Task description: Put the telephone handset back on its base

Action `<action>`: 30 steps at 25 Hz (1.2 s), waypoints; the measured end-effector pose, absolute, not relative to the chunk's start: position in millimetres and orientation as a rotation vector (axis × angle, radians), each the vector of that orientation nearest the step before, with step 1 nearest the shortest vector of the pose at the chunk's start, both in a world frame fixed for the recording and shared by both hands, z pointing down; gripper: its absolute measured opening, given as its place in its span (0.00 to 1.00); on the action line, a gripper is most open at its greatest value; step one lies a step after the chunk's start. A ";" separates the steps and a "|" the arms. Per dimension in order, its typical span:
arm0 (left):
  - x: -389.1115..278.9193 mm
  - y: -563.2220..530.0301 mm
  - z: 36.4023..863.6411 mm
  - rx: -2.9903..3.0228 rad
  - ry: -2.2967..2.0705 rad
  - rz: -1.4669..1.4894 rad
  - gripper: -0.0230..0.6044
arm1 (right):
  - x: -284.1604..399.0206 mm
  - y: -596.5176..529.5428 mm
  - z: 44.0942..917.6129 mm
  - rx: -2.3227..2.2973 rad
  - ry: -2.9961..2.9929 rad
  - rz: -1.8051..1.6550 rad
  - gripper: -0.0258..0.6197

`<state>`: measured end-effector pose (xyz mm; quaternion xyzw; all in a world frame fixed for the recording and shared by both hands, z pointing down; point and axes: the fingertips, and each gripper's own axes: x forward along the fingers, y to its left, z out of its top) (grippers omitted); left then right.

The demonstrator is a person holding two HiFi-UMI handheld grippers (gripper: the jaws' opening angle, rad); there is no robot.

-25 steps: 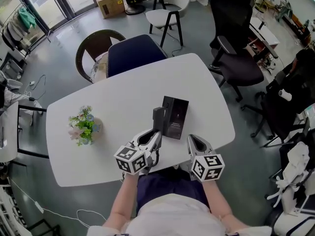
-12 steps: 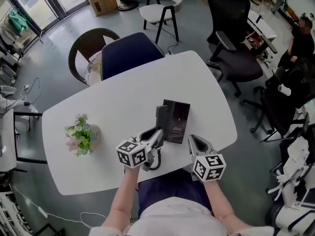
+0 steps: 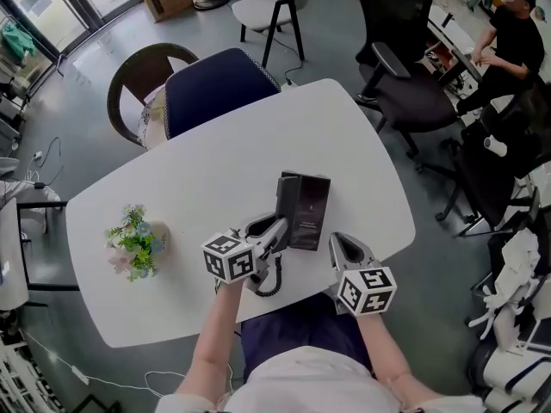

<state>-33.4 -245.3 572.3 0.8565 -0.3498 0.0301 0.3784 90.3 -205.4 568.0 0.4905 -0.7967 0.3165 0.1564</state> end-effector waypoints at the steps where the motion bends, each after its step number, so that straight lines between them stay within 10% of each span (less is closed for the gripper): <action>1: -32.8 -246.1 573.5 2.183 -0.885 0.073 0.17 | 90.5 -204.9 568.9 1.405 -2.277 0.909 0.09; 30: -27.7 -253.2 594.6 2.023 -0.621 -0.063 0.17 | 92.6 -212.1 578.5 1.397 -2.252 0.923 0.10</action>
